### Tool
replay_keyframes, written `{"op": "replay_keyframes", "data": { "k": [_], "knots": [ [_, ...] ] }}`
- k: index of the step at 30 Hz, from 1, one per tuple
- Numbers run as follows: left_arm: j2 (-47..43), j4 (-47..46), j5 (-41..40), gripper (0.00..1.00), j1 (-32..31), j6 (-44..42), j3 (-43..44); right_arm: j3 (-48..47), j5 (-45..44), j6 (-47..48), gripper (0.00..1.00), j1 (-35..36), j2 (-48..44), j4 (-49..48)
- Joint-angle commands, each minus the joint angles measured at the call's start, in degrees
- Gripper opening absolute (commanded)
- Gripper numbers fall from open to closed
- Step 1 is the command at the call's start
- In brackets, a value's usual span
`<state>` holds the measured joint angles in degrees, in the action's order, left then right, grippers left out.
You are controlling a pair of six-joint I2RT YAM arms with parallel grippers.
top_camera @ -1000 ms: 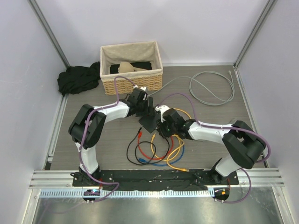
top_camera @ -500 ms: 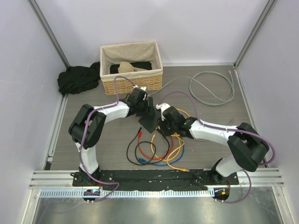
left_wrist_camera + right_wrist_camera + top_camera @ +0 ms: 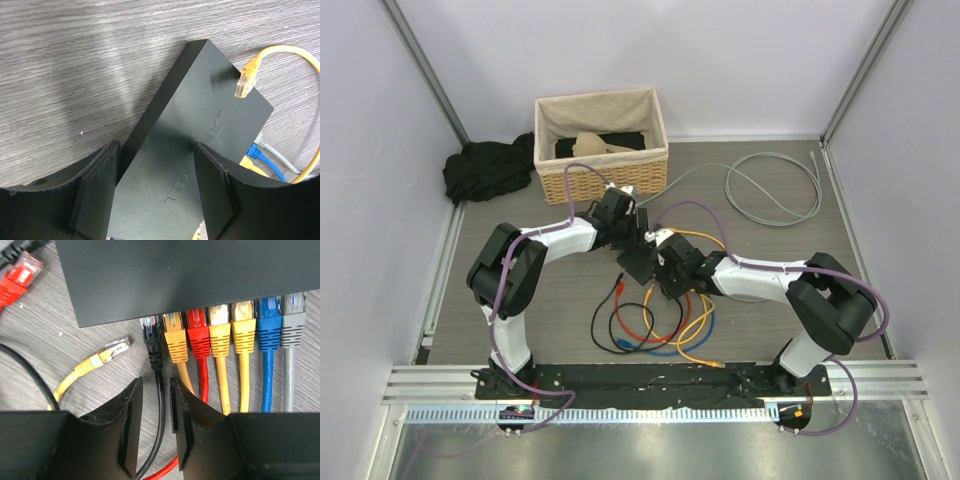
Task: Insert the plug into the switch port
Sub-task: Insert the connector into the switch port.
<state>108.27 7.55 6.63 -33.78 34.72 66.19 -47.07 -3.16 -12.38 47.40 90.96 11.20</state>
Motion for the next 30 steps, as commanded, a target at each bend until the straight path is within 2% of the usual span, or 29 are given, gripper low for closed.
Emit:
{"op": "replay_keyframes", "data": {
  "k": [1,11,14,15,17,30],
  "knots": [
    [2.21,6.42,2.33,0.65,-0.67,0.79,-2.56,-2.59,-4.40,1.74,0.36,0.85,2.46,-0.48],
    [1.68,5.63,2.42,0.65,-0.67,0.96,-4.32,-4.43,-7.73,2.98,0.35,3.14,7.56,-0.48],
    [1.86,5.37,2.86,0.65,-0.67,1.05,-4.49,-3.65,-8.70,3.50,0.21,3.14,7.48,-0.65],
    [1.95,5.02,3.12,0.65,-0.67,1.14,-4.67,-3.64,-8.71,3.85,0.09,3.23,7.22,-0.65],
    [1.77,4.75,3.73,0.65,-0.76,1.14,-5.11,-3.90,-8.45,4.47,0.01,3.14,5.99,-0.83],
    [1.16,2.65,7.08,0.65,-1.02,3.16,-10.55,-12.52,-7.65,4.30,0.01,2.17,3.17,-3.20]
  ]
}}
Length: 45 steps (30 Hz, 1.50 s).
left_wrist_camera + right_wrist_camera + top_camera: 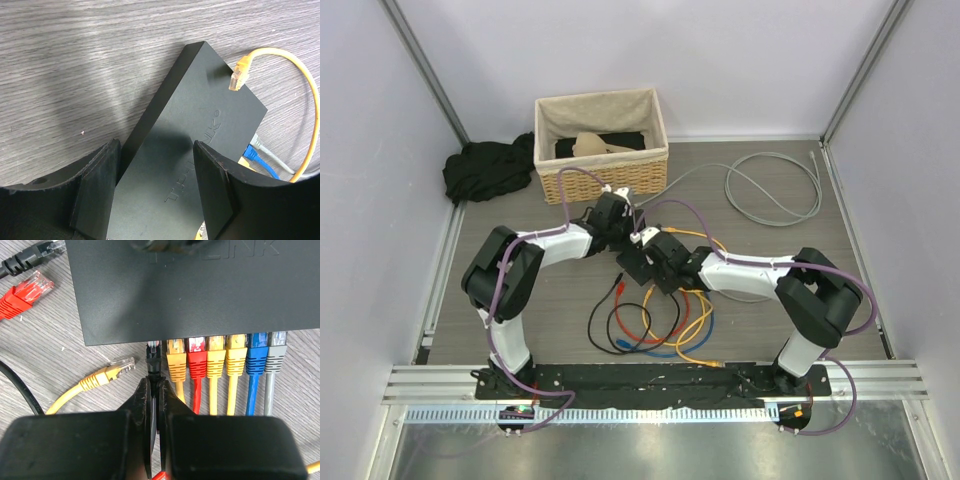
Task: Insert the plug into the switch port
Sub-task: Insert the connector into the switch port.
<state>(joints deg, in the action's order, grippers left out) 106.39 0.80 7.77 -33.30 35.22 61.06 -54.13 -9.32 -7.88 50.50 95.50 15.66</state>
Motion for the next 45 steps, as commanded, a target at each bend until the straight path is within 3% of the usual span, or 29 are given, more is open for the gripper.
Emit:
{"op": "replay_keyframes", "data": {
  "k": [1,17,30,36,42,45],
  "knots": [
    [2.86,9.31,6.64,0.65,-1.59,2.83,-5.68,-5.98,-1.23,-0.12,0.01,-1.02,-1.55,-8.79],
    [-0.92,2.73,14.81,0.64,-8.18,11.27,-8.41,-7.48,0.36,1.37,0.01,-1.98,-0.23,-21.81],
    [-2.68,1.84,17.10,0.63,-10.65,12.59,-9.99,-10.65,1.24,2.69,0.01,-3.57,-0.32,-30.33],
    [-3.47,6.14,11.40,0.64,-7.49,7.07,-7.72,-8.03,4.22,2.17,0.01,-3.57,-0.58,-27.10],
    [1.71,9.92,4.81,0.66,-1.95,0.38,-0.51,-1.87,4.40,-1.08,0.01,-3.57,-1.29,-20.25],
    [3.99,11.15,2.79,0.70,-0.02,-1.99,2.66,-0.19,4.75,-1.79,0.13,-3.57,-1.11,-18.22]
  ]
}}
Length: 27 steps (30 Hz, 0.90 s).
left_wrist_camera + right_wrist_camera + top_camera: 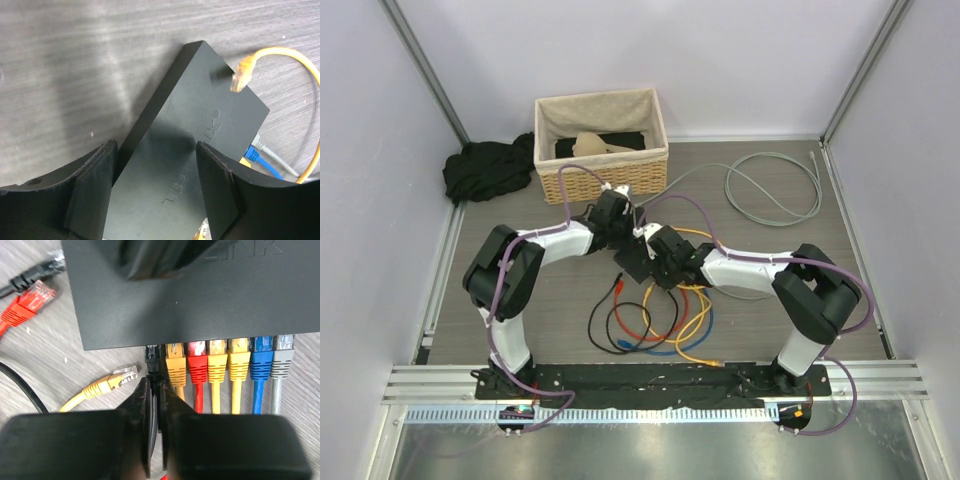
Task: Insert the plug into the switch port
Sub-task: Insert the connector into the switch port, then pick up the connector from the center of the board.
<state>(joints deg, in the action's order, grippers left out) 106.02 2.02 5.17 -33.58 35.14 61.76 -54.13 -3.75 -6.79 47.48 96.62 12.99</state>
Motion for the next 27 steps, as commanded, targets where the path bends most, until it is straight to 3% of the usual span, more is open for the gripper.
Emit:
{"op": "replay_keyframes", "data": {
  "k": [1,5,9,11,17,22,27],
  "knots": [
    [4.55,11.15,4.77,0.73,0.97,-2.78,3.53,-0.10,-0.65,-2.97,0.21,-0.46,-2.31,-14.85],
    [1.66,14.41,1.61,0.82,2.12,-3.49,5.65,-0.19,-1.26,-4.20,0.40,-0.55,-5.55,-11.34],
    [-7.12,17.66,-3.66,0.93,3.26,-2.97,5.74,-2.55,-2.93,-3.15,0.60,-0.64,-10.21,-4.93],
    [-13.89,20.38,-8.23,0.99,4.40,-2.97,5.48,-3.52,-3.11,-2.88,0.64,-0.81,-12.76,-1.15],
    [-34.16,28.82,-19.47,1.00,5.81,-7.53,4.17,-8.97,-10.03,0.01,0.78,-4.84,-17.68,8.43],
    [-47.81,30.40,-21.17,1.00,5.90,-13.85,-4.16,-16.70,-13.48,3.53,0.86,-13.72,-17.00,10.12],
    [-58.27,32.08,-21.78,1.00,5.90,-17.73,-11.39,-26.62,-13.73,7.04,0.89,-22.07,-9.97,10.30]
  ]
}}
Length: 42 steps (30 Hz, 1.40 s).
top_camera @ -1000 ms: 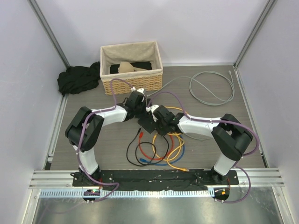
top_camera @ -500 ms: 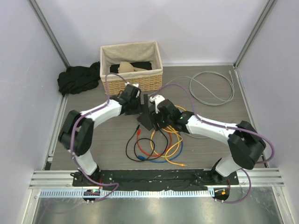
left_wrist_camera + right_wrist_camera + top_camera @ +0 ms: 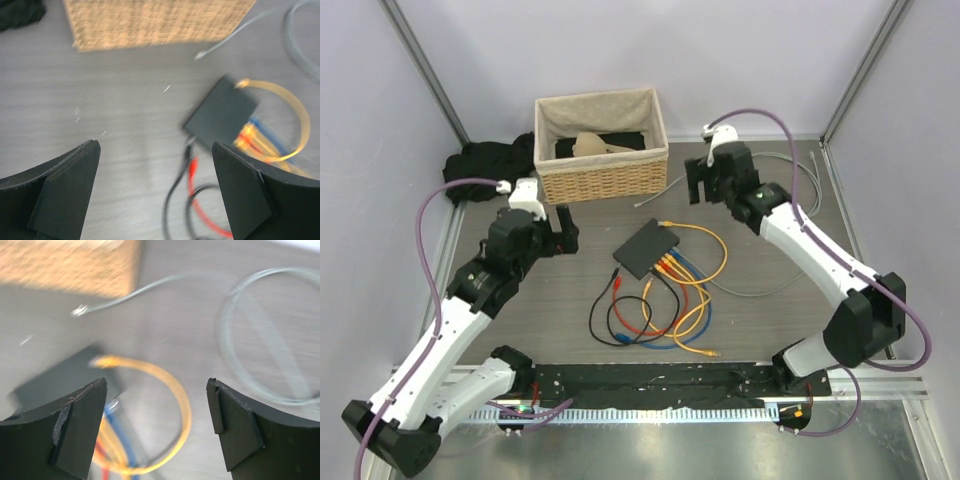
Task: Insert the plug into the switch port
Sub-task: Pick up the connector from the center of the board.
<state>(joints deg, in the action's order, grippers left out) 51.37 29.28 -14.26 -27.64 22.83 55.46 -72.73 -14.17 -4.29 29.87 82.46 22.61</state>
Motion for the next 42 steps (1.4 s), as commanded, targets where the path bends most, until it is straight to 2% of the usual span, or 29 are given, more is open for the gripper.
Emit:
{"op": "replay_keyframes", "data": {
  "k": [1,6,14,17,20,22,23,24,25,28,33,38,42],
  "knots": [
    [-4.61,4.91,-2.61,1.00,-0.13,-5.86,-6.58,-9.52,-2.97,5.95,0.90,-7.08,7.08,0.59],
    [-7.69,3.77,-3.23,1.00,-0.40,-5.87,-9.75,-19.97,4.41,11.75,0.91,-14.13,14.83,1.12],
    [-7.43,3.59,-5.95,1.00,-0.84,-6.75,-10.55,-25.44,18.46,15.36,0.91,-19.06,26.08,2.26],
    [-6.64,4.21,-6.66,1.00,-0.84,-6.83,-10.46,-26.15,19.00,16.07,0.89,-19.41,29.07,2.70],
    [-6.20,4.21,-5.26,1.00,-0.75,-6.40,-10.29,-25.80,19.88,16.51,0.79,-19.93,30.48,2.96],
    [-6.20,4.73,-3.85,1.00,-0.84,-4.82,-9.94,-24.31,22.16,16.42,0.53,-19.94,28.73,3.14],
    [-6.29,4.65,-3.15,1.00,-0.84,-4.29,-9.85,-22.91,22.96,15.64,0.21,-20.02,27.60,3.31],
    [-6.55,4.47,-2.01,1.00,-0.75,-3.85,-9.76,-21.94,23.75,15.02,0.10,-19.85,24.45,3.40],
    [-6.55,4.47,-1.65,1.00,-0.75,-3.41,-9.58,-20.80,24.28,14.41,0.03,-19.94,22.68,3.40],
    [-5.41,5.09,0.19,1.00,-0.84,-0.34,-7.22,-14.48,27.00,11.60,0.01,-19.41,13.39,3.23],
    [-0.06,7.02,3.35,1.00,-0.75,13.53,-0.46,-0.59,25.52,8.78,0.01,-14.06,-2.01,2.26],
    [7.49,0.46,13.79,1.00,-0.75,25.85,1.23,15.90,16.04,2.38,0.01,-2.83,-20.26,-5.36],
    [11.99,-4.22,18.12,1.00,-0.84,35.15,0.18,26.83,11.10,-2.37,0.01,2.90,-31.35,-10.91]
  ]
}}
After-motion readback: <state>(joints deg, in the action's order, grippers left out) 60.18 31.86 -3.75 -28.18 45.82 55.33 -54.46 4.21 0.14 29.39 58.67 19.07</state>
